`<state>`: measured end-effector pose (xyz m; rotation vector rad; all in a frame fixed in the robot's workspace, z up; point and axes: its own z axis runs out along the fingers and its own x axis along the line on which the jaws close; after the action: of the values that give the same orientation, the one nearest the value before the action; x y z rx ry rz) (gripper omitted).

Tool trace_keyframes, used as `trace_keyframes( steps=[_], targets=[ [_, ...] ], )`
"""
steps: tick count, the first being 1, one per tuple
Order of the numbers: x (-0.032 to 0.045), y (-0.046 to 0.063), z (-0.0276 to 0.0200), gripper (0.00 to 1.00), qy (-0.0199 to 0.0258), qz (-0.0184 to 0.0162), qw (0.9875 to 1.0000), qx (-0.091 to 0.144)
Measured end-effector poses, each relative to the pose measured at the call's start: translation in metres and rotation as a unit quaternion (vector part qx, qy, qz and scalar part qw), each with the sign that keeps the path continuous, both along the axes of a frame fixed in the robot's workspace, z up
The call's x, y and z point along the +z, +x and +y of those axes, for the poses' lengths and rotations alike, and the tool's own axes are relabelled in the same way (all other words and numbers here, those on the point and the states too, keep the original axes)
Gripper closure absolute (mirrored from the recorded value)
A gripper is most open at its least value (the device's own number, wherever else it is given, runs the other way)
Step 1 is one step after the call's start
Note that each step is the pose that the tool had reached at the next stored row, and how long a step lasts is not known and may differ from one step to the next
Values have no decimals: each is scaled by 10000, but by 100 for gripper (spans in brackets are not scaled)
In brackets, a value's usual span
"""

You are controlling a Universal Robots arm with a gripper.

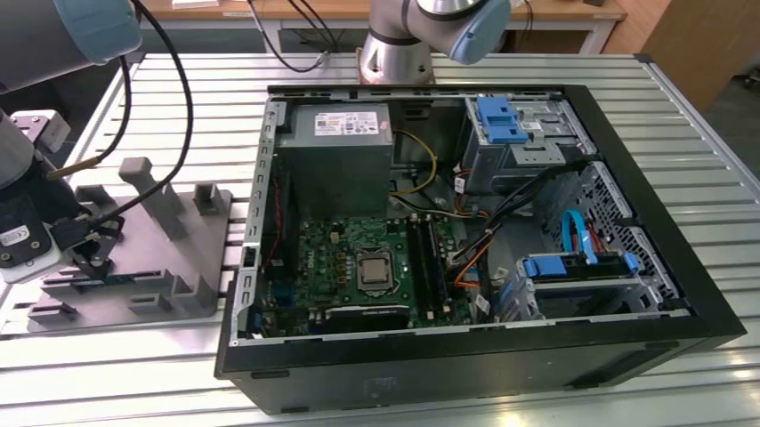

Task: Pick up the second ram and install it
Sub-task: 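Reach for the second ram, then pick up the second ram and move it above second insertion slot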

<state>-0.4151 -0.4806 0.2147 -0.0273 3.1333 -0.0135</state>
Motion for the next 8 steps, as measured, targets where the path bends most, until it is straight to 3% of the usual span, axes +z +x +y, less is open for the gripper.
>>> trace_keyframes(
  steps=[8],
  targets=[
    [0, 0, 0, 90, 0, 0, 10000, 5]
  ],
)
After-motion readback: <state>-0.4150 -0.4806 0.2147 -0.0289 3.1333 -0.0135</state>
